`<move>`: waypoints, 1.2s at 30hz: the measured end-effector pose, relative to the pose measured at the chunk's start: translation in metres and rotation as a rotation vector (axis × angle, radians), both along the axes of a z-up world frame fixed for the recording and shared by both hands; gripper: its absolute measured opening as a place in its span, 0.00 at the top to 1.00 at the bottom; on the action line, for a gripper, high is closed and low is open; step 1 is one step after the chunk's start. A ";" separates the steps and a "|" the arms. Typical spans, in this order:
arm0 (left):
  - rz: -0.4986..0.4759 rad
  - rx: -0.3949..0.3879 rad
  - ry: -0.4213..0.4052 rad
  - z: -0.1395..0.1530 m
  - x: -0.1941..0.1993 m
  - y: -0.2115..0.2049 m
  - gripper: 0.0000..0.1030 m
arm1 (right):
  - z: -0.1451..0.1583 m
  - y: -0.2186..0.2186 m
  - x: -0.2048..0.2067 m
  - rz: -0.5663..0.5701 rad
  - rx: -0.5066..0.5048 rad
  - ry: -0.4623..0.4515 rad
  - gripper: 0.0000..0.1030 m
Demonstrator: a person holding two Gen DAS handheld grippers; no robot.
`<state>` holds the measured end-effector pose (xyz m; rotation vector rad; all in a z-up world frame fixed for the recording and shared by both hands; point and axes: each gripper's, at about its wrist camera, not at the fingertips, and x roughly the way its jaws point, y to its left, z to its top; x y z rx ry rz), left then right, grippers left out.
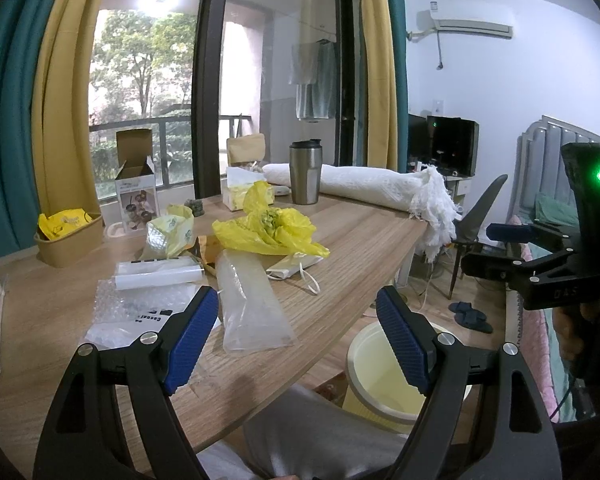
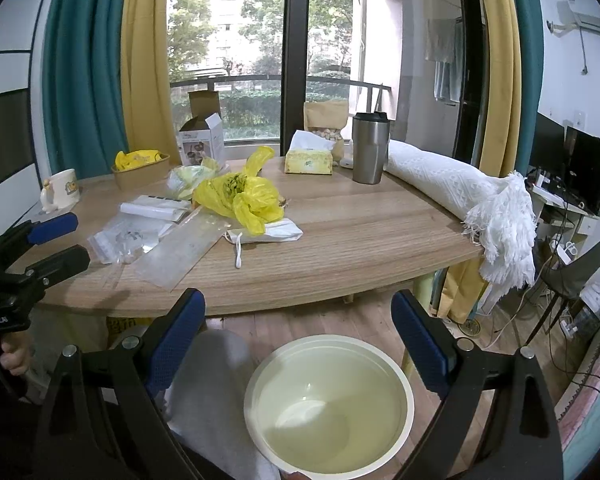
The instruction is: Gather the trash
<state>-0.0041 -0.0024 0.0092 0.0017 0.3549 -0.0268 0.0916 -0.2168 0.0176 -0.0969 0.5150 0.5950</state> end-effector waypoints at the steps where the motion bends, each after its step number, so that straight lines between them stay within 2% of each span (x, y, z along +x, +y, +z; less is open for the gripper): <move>1: -0.001 0.001 -0.001 0.001 0.000 -0.001 0.19 | 0.000 0.000 0.000 0.002 0.002 0.001 0.09; 36: -0.007 -0.011 -0.007 0.001 -0.001 0.008 0.19 | 0.003 0.000 0.001 0.006 -0.011 0.002 0.09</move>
